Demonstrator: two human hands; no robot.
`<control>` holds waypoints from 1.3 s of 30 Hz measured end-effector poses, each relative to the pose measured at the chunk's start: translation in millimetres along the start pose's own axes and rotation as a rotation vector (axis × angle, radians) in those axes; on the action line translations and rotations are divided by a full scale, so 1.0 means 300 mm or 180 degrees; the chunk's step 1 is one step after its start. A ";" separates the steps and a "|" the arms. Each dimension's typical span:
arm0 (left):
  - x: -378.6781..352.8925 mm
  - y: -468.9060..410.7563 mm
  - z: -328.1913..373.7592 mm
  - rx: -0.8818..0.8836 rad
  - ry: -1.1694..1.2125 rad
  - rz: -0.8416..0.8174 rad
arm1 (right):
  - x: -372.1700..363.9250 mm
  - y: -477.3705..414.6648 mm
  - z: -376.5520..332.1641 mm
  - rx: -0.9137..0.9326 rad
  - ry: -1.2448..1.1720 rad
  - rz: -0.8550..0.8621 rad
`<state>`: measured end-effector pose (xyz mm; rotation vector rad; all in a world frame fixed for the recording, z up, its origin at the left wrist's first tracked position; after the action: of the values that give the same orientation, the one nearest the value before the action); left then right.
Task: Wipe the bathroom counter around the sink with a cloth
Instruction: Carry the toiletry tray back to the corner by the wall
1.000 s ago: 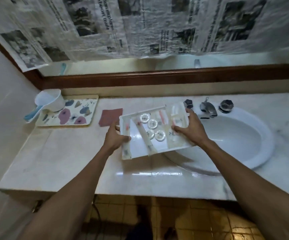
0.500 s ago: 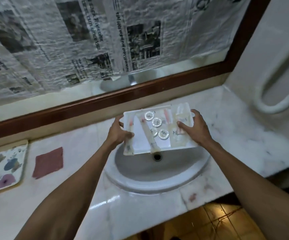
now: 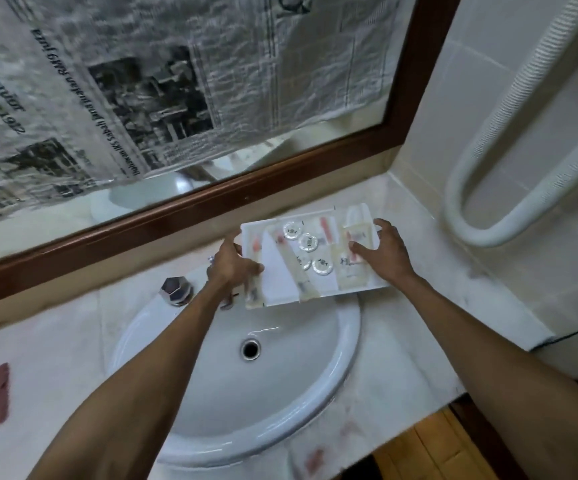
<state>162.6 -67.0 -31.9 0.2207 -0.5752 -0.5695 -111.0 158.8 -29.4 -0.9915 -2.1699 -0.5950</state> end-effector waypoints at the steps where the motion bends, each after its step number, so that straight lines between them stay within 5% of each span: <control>1: -0.038 -0.025 0.015 0.0060 -0.0023 0.0051 | 0.012 -0.052 0.018 -0.0003 0.0027 -0.0046; 18: -0.504 -0.353 0.202 0.0538 -0.0336 0.0295 | 0.129 -0.640 0.297 -0.0148 0.0416 -0.0587; 26: -0.614 -0.431 0.198 0.0632 -0.0359 0.0193 | 0.077 -0.726 0.373 -0.0292 0.0588 -0.0838; 35: -0.641 -0.464 0.198 0.0749 -0.0061 0.0419 | 0.058 -0.697 0.363 0.0288 0.0819 -0.1460; 39: -0.651 -0.470 0.204 0.0749 -0.0045 0.0415 | 0.070 -0.712 0.377 0.0420 0.0908 -0.1239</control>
<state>-69.9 -75.5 -119.1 0.3986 -0.6655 -0.3769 -332.2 110.7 -116.8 -0.3855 -2.1193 -0.7127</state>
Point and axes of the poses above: each hand's wrist, its own y-axis away from the middle knuckle, its own x-axis out of the back of the hand, z = x × y, the point moved 8 cm from there along -y, towards the middle knuckle, and after that the axes turned 6 degrees about y, right-handed, at the moved point
